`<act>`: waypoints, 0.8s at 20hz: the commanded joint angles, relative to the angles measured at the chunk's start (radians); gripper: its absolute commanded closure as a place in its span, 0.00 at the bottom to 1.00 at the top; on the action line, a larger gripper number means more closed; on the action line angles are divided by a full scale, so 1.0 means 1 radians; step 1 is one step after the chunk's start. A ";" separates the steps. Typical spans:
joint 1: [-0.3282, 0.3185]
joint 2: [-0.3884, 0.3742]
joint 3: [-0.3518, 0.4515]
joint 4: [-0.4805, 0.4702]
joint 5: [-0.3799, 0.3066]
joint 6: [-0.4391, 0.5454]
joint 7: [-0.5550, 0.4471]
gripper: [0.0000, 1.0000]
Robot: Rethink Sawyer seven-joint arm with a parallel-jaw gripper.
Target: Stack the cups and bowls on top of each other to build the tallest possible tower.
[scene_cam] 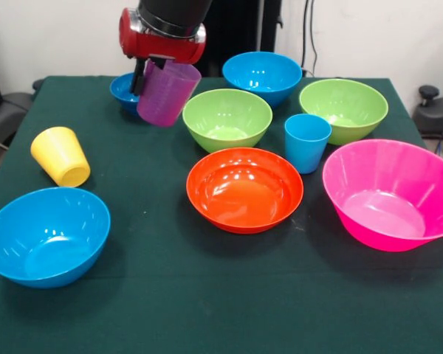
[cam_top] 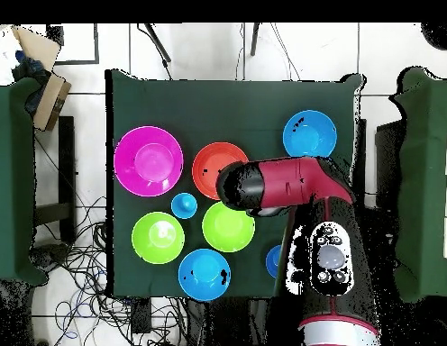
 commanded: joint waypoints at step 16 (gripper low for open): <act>0.025 0.053 0.033 0.010 0.003 -0.044 0.103 1.00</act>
